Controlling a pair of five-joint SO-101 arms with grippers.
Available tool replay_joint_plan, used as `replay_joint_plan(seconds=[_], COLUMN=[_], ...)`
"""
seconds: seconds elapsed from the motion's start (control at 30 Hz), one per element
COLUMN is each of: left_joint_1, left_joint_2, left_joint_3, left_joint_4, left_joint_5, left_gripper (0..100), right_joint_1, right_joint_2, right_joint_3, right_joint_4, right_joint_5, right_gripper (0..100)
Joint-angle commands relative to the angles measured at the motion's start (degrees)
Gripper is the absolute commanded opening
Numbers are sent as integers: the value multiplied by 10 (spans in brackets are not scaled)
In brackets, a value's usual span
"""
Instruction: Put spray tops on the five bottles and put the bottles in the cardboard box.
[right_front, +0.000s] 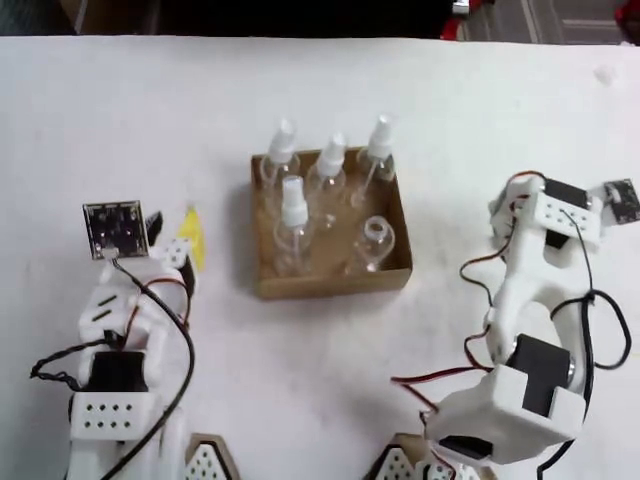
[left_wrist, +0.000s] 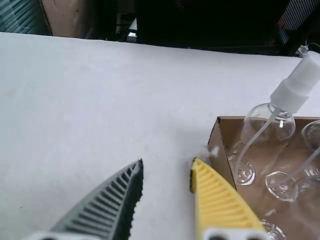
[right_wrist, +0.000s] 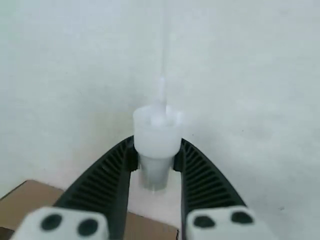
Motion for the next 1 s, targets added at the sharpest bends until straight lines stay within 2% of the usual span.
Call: replay_joint_plan(seconds=[0.0, 0.13, 0.33, 0.63, 0.7, 0.9, 0.97], left_joint_1=[0, 0, 0, 0, 0, 0, 0], left_joint_2=[-13, -13, -13, -13, -13, -13, -13], left_joint_3=[-3, -3, -3, -3, -3, -4, -4], left_joint_4=[-15, -15, -15, -15, -15, -15, -15], left_joint_5=[-8, -8, -8, -8, -8, -8, -8], left_gripper=[148, 148, 150, 150, 150, 150, 150], right_joint_1=[-27, -36, -35, -30, -21, -16, 1], right_joint_2=[-28, -28, -28, -33, -34, -34, -34], right_joint_3=[-4, -4, -4, -7, -10, -73, -90], right_joint_4=[7, 7, 7, 7, 7, 22, 47], right_joint_5=[15, 18, 13, 39, 120, 530, 636], right_gripper=[15, 43, 200, 193, 191, 191, 191])
